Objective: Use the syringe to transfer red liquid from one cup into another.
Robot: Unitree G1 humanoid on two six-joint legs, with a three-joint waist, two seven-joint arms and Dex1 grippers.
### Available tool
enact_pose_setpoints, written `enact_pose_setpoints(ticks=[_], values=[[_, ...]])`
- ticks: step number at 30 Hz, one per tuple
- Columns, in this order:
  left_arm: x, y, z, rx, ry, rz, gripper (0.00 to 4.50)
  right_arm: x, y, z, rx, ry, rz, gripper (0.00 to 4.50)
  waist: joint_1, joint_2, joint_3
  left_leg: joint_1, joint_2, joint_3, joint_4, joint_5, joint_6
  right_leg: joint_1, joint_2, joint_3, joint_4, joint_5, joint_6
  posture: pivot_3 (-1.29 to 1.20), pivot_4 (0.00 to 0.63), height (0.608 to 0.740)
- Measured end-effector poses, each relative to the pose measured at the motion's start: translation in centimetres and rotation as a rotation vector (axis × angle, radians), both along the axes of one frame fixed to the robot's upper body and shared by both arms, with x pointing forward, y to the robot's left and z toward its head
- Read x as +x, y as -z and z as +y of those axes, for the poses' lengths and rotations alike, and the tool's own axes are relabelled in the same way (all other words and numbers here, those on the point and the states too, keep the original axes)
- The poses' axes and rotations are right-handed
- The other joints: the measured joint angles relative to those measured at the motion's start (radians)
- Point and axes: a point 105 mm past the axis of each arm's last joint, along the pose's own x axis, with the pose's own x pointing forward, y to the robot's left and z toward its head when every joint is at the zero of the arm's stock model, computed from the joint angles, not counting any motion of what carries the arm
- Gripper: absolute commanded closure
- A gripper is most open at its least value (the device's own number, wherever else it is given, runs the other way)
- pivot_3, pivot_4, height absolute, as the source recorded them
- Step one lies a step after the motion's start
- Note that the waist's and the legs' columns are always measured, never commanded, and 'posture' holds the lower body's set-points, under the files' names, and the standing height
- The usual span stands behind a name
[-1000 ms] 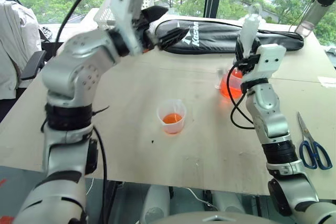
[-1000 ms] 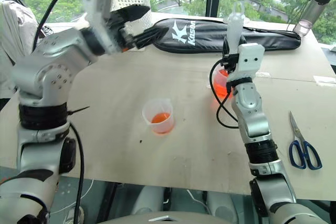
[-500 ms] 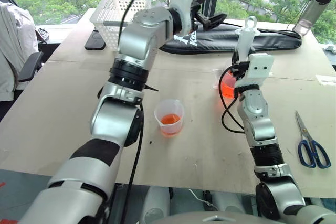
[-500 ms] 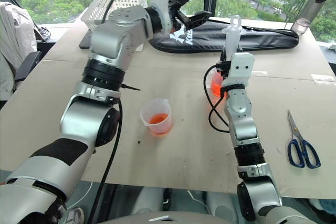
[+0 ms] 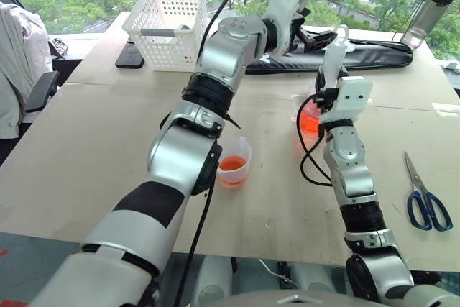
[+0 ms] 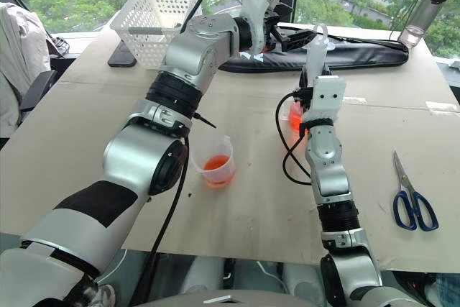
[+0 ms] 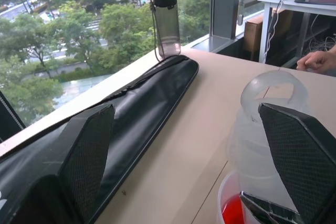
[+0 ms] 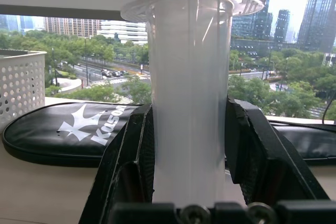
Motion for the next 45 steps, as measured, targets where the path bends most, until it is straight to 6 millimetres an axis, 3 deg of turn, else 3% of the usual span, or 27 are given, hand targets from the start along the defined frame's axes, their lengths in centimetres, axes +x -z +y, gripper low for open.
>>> enact_pose_setpoints(ticks=[1,4,7,12,45], values=[[0.1,-0.1,-0.3,0.013,-0.003,-0.028,0.00,-0.1,0.0,0.0,0.002,-0.002,0.000,3.08,0.001,0.000,0.000,0.000,0.000,0.000,0.000,0.000,0.000,0.000,0.000,0.000,0.000,0.000,0.000,0.00,0.150,0.724],[0.1,-0.2,-0.7,0.029,-0.002,-0.057,0.94,-0.1,0.1,0.2,0.004,-0.008,0.002,3.08,0.001,0.000,0.000,0.000,0.000,0.000,0.000,0.000,0.000,0.000,0.000,0.000,0.000,0.000,0.000,0.00,0.150,0.724],[-0.1,0.3,-1.4,0.027,0.020,-0.059,2.49,-0.2,0.1,0.3,0.004,-0.013,0.004,3.08,0.001,0.000,0.000,0.000,0.000,0.000,0.000,0.000,0.000,0.000,0.000,0.000,0.000,0.000,0.000,0.00,0.150,0.724],[-0.4,0.8,-2.1,0.035,0.057,-0.057,4.46,-0.2,0.2,0.3,0.003,-0.014,0.008,3.08,0.001,0.000,0.000,0.000,0.000,0.000,0.000,0.000,0.000,0.000,0.000,0.000,0.000,0.000,0.000,0.00,0.150,0.724],[0.0,0.4,-1.7,0.008,0.048,-0.051,4.50,-0.5,0.3,0.8,0.023,-0.037,0.029,3.08,0.001,0.000,0.000,0.000,0.000,0.000,0.000,0.000,0.000,0.000,0.000,0.000,0.000,0.000,0.000,0.00,0.150,0.724]])
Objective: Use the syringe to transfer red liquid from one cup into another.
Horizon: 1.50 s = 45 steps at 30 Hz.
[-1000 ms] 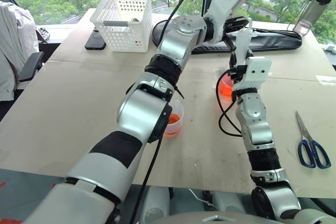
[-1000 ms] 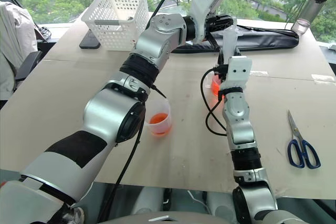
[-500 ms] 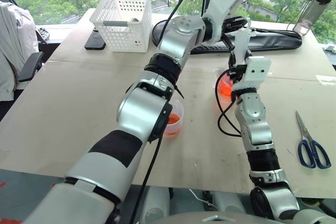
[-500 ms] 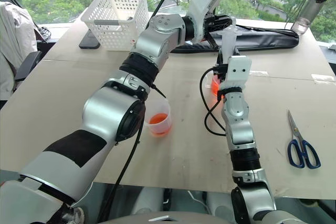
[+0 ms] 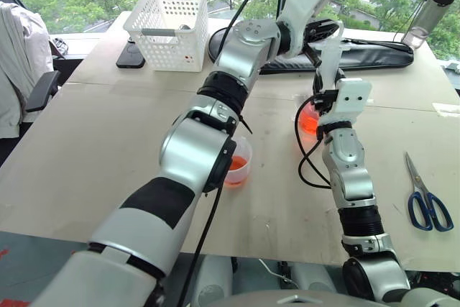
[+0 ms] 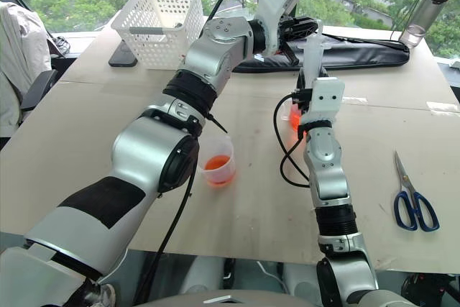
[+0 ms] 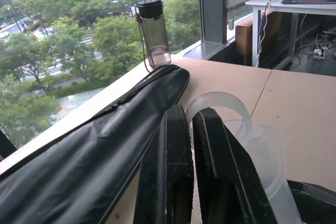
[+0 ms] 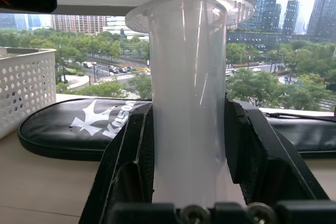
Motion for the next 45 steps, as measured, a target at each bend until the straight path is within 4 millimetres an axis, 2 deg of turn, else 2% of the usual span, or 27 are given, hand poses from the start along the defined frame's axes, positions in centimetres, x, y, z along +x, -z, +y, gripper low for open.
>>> enact_pose_setpoints(ticks=[15,27,30,31,32,33,34,38,42,45], values=[[0.2,0.3,0.2,-0.008,-0.008,0.018,4.50,-0.1,0.7,0.1,-0.001,-0.007,0.027,3.08,0.000,0.000,0.000,0.000,0.000,0.000,0.000,0.000,0.000,0.000,0.000,0.000,0.000,0.000,0.000,0.00,0.150,0.724],[0.0,-0.2,0.3,-0.034,0.015,0.007,4.50,-0.1,0.3,-0.1,0.000,-0.003,0.008,3.08,0.000,0.000,0.000,0.000,0.000,0.000,0.000,0.000,0.000,0.000,0.000,0.000,0.000,0.000,0.000,0.00,0.150,0.724],[-0.4,-0.8,0.6,-0.063,0.059,0.024,3.57,-0.2,0.0,-0.3,0.000,0.001,-0.010,3.08,-0.001,0.000,0.001,0.000,0.000,0.000,0.000,0.000,0.000,0.000,0.000,0.000,0.000,0.000,0.000,0.00,0.150,0.724],[-0.5,-1.2,0.8,-0.074,0.069,0.025,3.10,-0.2,-0.2,-0.4,0.001,0.002,-0.018,3.08,-0.001,0.000,0.001,0.000,0.000,0.000,0.000,0.000,0.000,0.000,0.000,0.000,0.000,0.000,0.000,0.00,0.150,0.724],[-0.5,-1.4,1.0,-0.075,0.070,0.019,3.01,-0.2,-0.2,-0.4,0.001,0.003,-0.022,3.08,-0.001,0.000,0.001,0.000,0.000,0.000,0.000,0.000,0.000,0.000,0.000,0.000,0.000,0.000,0.000,0.00,0.150,0.724],[-0.6,-1.6,1.2,-0.071,0.080,0.017,2.30,-0.2,-0.3,-0.5,0.001,0.004,-0.027,3.08,-0.001,0.000,0.001,0.000,0.000,0.000,0.000,0.000,0.000,0.000,0.000,0.000,0.000,0.000,0.000,0.00,0.150,0.724],[-0.9,-1.7,1.3,-0.068,0.097,0.017,2.08,-0.2,-0.3,-0.4,0.002,0.004,-0.027,3.08,-0.002,0.000,0.001,0.000,0.000,0.000,0.000,0.000,0.000,0.000,0.000,0.000,0.000,0.000,0.000,0.00,0.150,0.724],[-2.1,-1.6,2.7,-0.058,0.167,0.024,0.31,-0.2,-0.3,-0.6,0.014,0.012,-0.028,3.08,-0.005,0.001,0.001,0.000,0.000,0.000,-0.001,0.000,0.000,0.000,0.000,0.000,0.001,0.000,0.000,0.00,0.150,0.724],[-3.1,0.0,5.3,-0.046,0.184,0.072,0.25,-0.4,-0.9,-1.2,0.036,0.028,-0.047,3.08,-0.008,0.001,0.001,0.000,0.000,-0.001,-0.001,0.000,0.000,0.000,0.000,0.000,0.002,0.000,0.000,0.00,0.150,0.724],[-4.0,0.0,6.8,-0.070,0.184,0.091,0.25,-0.6,-2.1,-1.5,0.052,0.033,-0.089,3.08,-0.005,0.001,0.001,0.000,0.000,-0.001,0.000,0.000,0.000,0.000,0.000,0.000,0.003,0.000,0.000,0.00,0.150,0.724]])
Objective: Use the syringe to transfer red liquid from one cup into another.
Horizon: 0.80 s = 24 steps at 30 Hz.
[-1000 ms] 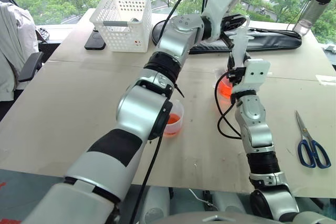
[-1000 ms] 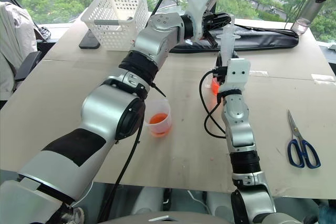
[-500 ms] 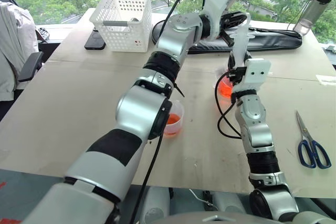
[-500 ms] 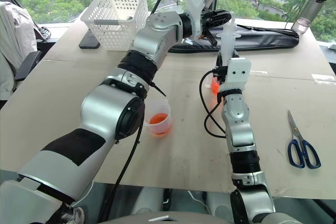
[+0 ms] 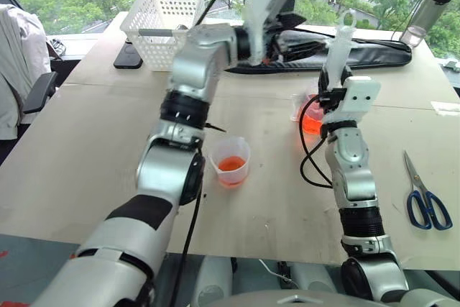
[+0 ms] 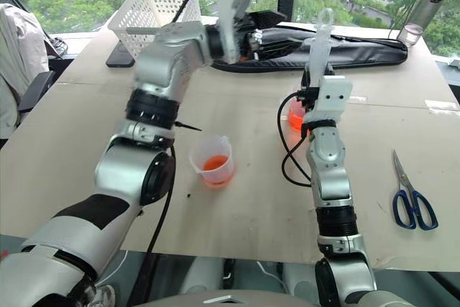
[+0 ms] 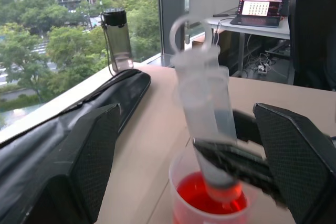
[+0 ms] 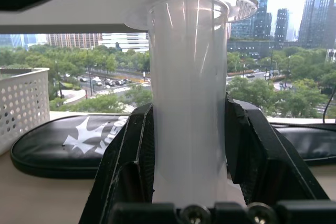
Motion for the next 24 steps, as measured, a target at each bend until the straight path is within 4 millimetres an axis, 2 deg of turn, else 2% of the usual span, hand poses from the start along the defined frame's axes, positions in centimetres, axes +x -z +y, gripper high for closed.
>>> enact_pose_setpoints(ticks=[6,8,12,13,15,18,20,24], values=[[-1.6,-1.4,2.6,-0.133,-0.026,0.015,0.25,-0.2,-0.9,0.3,0.010,-0.039,-0.042,3.09,0.002,0.000,0.000,0.001,0.000,0.000,0.002,0.000,0.000,0.000,0.000,0.000,0.003,0.000,0.000,0.00,0.150,0.724],[-1.5,-0.9,3.9,-0.163,-0.064,0.038,0.25,-0.4,-1.7,0.5,0.013,-0.074,-0.073,3.09,0.001,0.000,0.000,0.001,0.000,0.000,0.002,0.000,0.000,0.000,0.000,0.000,0.004,0.000,0.000,0.00,0.150,0.724],[-1.7,1.0,6.5,-0.154,-0.130,0.067,0.25,-1.7,-4.5,1.8,0.032,-0.233,-0.173,3.09,-0.003,0.000,0.000,0.002,0.000,-0.001,0.003,0.000,0.000,0.000,0.000,0.000,0.008,0.000,0.000,0.00,0.150,0.724],[-1.5,1.4,7.5,-0.164,-0.163,0.085,0.25,-2.3,-5.7,2.7,0.042,-0.317,-0.203,3.09,-0.002,0.000,0.000,0.002,0.000,-0.002,0.003,0.000,0.000,0.000,0.000,-0.001,0.008,0.000,0.000,0.00,0.150,0.724],[-1.3,1.5,8.5,-0.169,-0.200,0.090,0.25,-3.1,-6.8,4.2,0.045,-0.434,-0.225,3.09,-0.002,0.000,0.000,0.002,0.000,-0.002,0.004,0.000,0.000,0.000,0.000,-0.001,0.008,0.000,0.000,0.00,0.150,0.724],[-1.0,2.0,11.3,-0.175,-0.301,0.098,0.25,-6.0,-8.5,8.2,0.026,-0.760,-0.252,3.09,-0.006,0.000,0.000,0.002,0.000,-0.003,0.003,0.000,0.000,0.000,0.000,-0.002,0.009,0.000,-0.001,0.00,0.150,0.724],[-1.0,2.6,12.0,-0.163,-0.327,0.104,0.25,-7.1,-8.6,9.8,0.018,-0.899,-0.241,3.09,0.004,0.000,0.000,0.002,0.000,-0.004,0.004,0.000,0.000,0.001,0.000,-0.004,0.008,0.000,-0.001,0.00,0.150,0.724],[-1.4,4.1,14.1,-0.121,-0.391,0.127,0.25,-8.8,-7.3,12.6,-0.038,-1.135,-0.191,3.09,0.007,0.000,0.000,0.001,0.000,-0.004,0.004,0.000,0.000,0.001,-0.001,-0.004,0.008,0.000,-0.001,0.00,0.150,0.724]])
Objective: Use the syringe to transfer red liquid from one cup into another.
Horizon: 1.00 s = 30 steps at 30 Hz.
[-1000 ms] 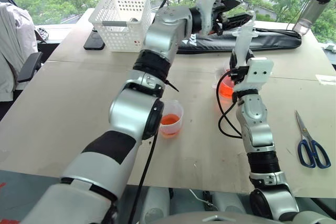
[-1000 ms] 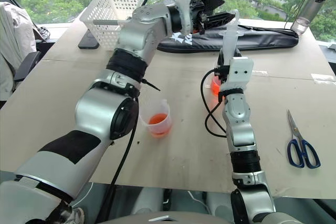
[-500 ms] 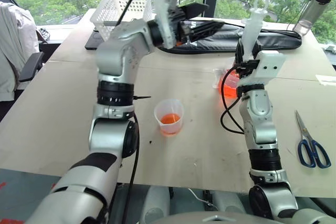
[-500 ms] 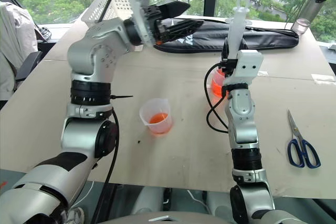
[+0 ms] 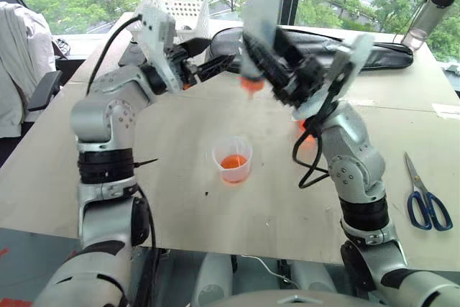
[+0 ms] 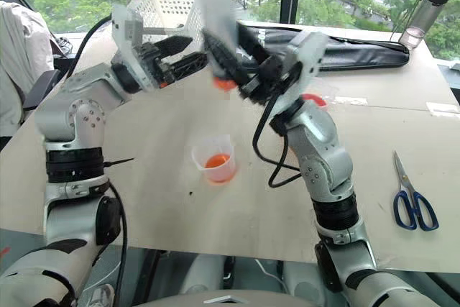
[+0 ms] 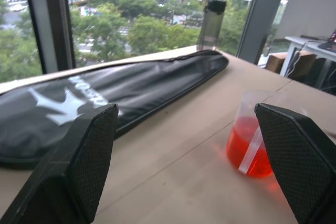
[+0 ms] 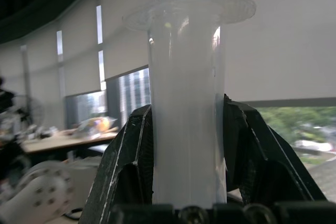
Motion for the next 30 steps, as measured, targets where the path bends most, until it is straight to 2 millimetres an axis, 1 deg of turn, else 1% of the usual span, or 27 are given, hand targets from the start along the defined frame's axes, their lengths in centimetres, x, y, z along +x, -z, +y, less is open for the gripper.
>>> enact_pose_setpoints(ticks=[2,6,7,8,10,12,13,17,20,22,24,26,30], values=[[-0.4,0.3,0.8,0.012,-0.018,0.004,0.25,-0.4,1.2,1.0,-0.045,-0.092,0.017,3.09,0.000,-0.001,0.000,0.000,0.000,0.000,0.000,0.000,0.000,0.000,0.000,0.000,0.000,0.000,0.000,0.00,0.150,0.724],[-1.4,-0.8,1.4,0.019,-0.028,-0.024,0.25,-0.2,3.9,1.8,-0.094,-0.177,0.087,3.09,0.000,-0.001,0.000,0.000,0.000,-0.001,0.000,0.000,0.000,0.000,0.000,-0.001,0.000,0.000,0.000,0.00,0.150,0.724],[-2.1,-1.4,1.4,0.017,-0.017,-0.043,0.25,0.0,4.9,1.8,-0.111,-0.192,0.107,3.09,-0.001,-0.001,0.000,0.000,0.000,0.000,0.000,0.000,0.000,0.000,0.000,0.000,0.000,0.000,0.000,0.00,0.150,0.724],[-2.3,-1.5,1.4,0.021,-0.015,-0.047,0.25,0.0,5.2,1.8,-0.116,-0.196,0.115,3.09,-0.002,-0.001,0.000,0.000,0.000,0.000,0.000,0.000,0.000,0.000,0.000,0.000,0.000,0.000,0.000,0.00,0.150,0.724],[-3.5,-1.8,1.6,0.028,0.008,-0.038,0.25,0.2,6.3,1.7,-0.133,-0.203,0.132,3.09,-0.003,-0.001,0.000,0.000,0.000,-0.001,0.000,0.000,0.000,0.000,0.000,0.000,0.000,0.000,0.000,0.00,0.150,0.724],[-4.9,-2.7,1.7,0.027,0.045,-0.030,0.25,0.5,7.5,1.7,-0.147,-0.199,0.153,3.09,-0.005,-0.001,0.001,0.000,0.000,-0.001,0.000,0.000,0.000,0.000,0.000,-0.001,0.001,0.000,0.000,0.00,0.150,0.724],[-5.3,-3.0,1.8,0.031,0.054,-0.031,0.25,0.6,7.7,1.7,-0.151,-0.199,0.157,3.09,-0.005,-0.001,0.001,0.000,0.000,-0.001,0.000,0.000,0.000,0.000,0.000,-0.001,0.001,0.000,0.000,0.00,0.150,0.724],[-8.4,-4.8,2.7,0.055,0.124,0.017,0.25,0.9,8.4,2.0,-0.155,-0.192,0.148,3.09,-0.006,-0.001,0.001,0.001,0.000,-0.002,0.000,0.000,0.000,0.000,0.000,-0.001,0.001,0.000,0.000,0.00,0.150,0.724],[-10.4,-5.3,2.8,0.073,0.195,0.084,0.25,1.2,8.9,2.2,-0.154,-0.182,0.150,3.09,-0.004,-0.001,0.001,0.001,0.000,-0.002,0.000,0.000,0.000,0.000,0.000,-0.002,0.001,0.000,0.000,0.00,0.150,0.724],[-11.2,-5.4,2.7,0.078,0.234,0.113,0.25,1.3,9.0,2.5,-0.145,-0.184,0.157,3.09,-0.002,-0.001,0.001,0.001,0.000,-0.002,0.000,0.000,-0.001,0.000,0.000,-0.002,0.001,0.000,0.000,0.00,0.150,0.724],[-11.5,-5.6,2.7,0.090,0.237,0.117,0.25,1.4,9.1,2.7,-0.146,-0.182,0.149,3.09,-0.002,-0.001,0.001,0.001,0.000,-0.002,0.000,0.000,-0.001,0.000,0.000,-0.002,0.001,0.000,0.000,0.00,0.150,0.724],[-11.1,-5.5,2.7,0.102,0.211,0.109,0.25,1.4,9.1,2.7,-0.149,-0.174,0.136,3.09,-0.001,-0.002,0.001,0.001,0.000,-0.002,0.000,0.001,-0.002,0.000,0.000,-0.002,0.001,-0.001,0.000,0.00,0.150,0.724],[-9.3,-4.9,2.3,0.156,0.104,0.090,0.25,1.3,8.9,2.8,-0.144,-0.165,0.111,3.09,-0.001,-0.002,0.001,0.001,0.000,-0.002,-0.001,0.001,-0.002,0.000,0.000,-0.002,0.001,0.000,0.000,0.00,0.150,0.724]])
